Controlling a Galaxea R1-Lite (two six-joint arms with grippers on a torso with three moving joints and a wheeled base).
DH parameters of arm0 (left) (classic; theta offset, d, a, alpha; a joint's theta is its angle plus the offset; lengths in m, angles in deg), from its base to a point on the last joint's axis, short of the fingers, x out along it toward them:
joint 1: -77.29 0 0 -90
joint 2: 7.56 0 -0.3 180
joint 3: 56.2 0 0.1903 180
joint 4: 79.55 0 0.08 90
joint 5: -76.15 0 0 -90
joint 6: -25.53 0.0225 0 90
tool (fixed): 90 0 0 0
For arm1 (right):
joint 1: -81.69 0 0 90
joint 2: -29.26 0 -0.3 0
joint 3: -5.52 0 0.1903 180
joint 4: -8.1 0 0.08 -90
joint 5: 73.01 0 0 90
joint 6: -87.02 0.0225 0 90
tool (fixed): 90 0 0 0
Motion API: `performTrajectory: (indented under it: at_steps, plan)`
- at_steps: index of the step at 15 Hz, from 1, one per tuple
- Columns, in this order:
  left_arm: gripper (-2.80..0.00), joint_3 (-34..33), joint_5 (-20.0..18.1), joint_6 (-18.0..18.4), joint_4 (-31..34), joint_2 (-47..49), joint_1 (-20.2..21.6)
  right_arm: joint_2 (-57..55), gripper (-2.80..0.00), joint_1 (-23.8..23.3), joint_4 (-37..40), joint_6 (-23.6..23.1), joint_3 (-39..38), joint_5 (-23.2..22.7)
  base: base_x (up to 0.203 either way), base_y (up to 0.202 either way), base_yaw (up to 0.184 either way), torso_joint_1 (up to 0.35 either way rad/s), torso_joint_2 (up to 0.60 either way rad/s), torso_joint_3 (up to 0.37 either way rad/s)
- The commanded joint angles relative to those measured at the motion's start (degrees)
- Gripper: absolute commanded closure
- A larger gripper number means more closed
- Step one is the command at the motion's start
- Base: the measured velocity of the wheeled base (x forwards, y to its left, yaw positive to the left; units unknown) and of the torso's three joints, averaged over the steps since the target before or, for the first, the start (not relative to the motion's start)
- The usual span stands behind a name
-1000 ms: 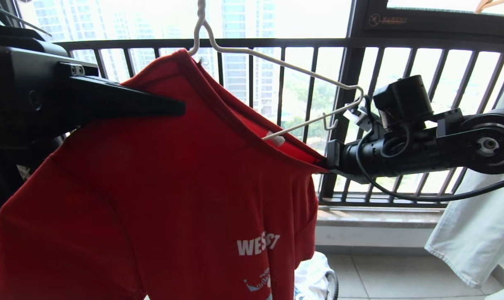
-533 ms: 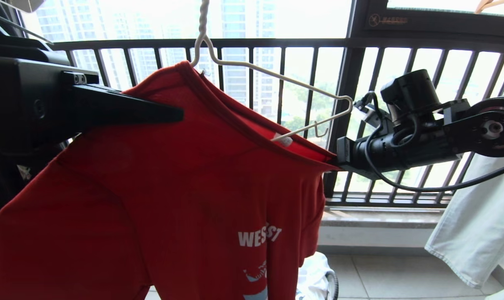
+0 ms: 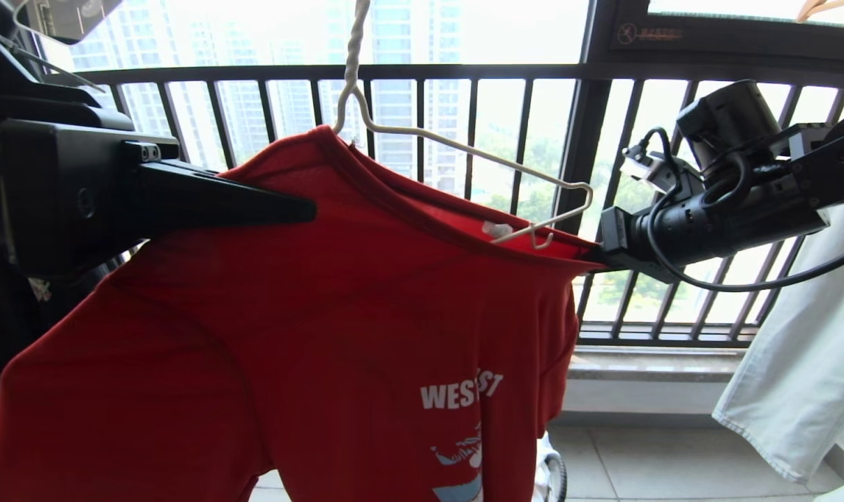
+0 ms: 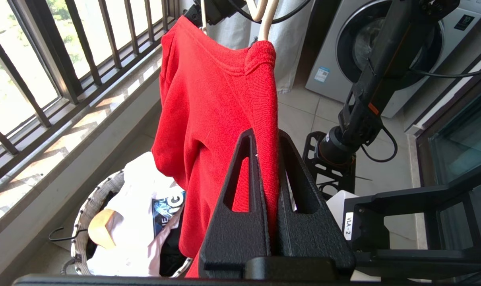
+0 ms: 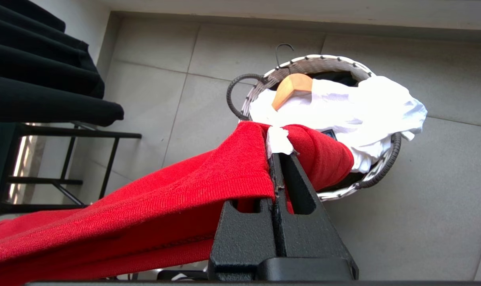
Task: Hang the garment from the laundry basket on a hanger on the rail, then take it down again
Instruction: Hang the clothes on the clothes rack
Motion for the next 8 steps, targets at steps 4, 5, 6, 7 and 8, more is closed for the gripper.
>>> performTrajectory:
  at_steps: [4, 5, 6, 7, 8]
  plan:
    - [0.0, -0.06, -0.21, 0.01, 0.13, 1.17, -0.03, 0.44, 0.0, -1.49, 2.19, -0.28, 2.02, -0.46, 0.0, 0.0, 0.0, 0.0, 0.0, 0.0]
    - [0.0, -0.13, -0.2, 0.01, 0.13, 1.39, -0.03, 0.65, 0.0, -1.62, 3.43, -0.33, 2.78, -0.99, 0.0, 0.0, 0.0, 0.0, 0.0, 0.0]
    - [0.0, -0.37, -0.27, 0.06, 0.13, 1.47, -0.03, 0.83, 0.0, -1.93, 3.99, -0.33, 3.34, -1.34, 0.0, 0.0, 0.0, 0.0, 0.0, 0.0]
    - [0.0, -0.88, -0.25, 0.1, 0.13, 1.39, -0.03, 1.1, 0.0, -2.3, 4.06, -0.33, 3.54, -1.41, 0.0, 0.0, 0.0, 0.0, 0.0, 0.0]
    - [0.0, -1.03, -0.28, 0.1, 0.13, 1.39, -0.11, 1.22, 0.0, -2.7, 3.98, -0.31, 3.78, -1.41, 0.0, 0.0, 0.0, 0.0, 0.0, 0.0]
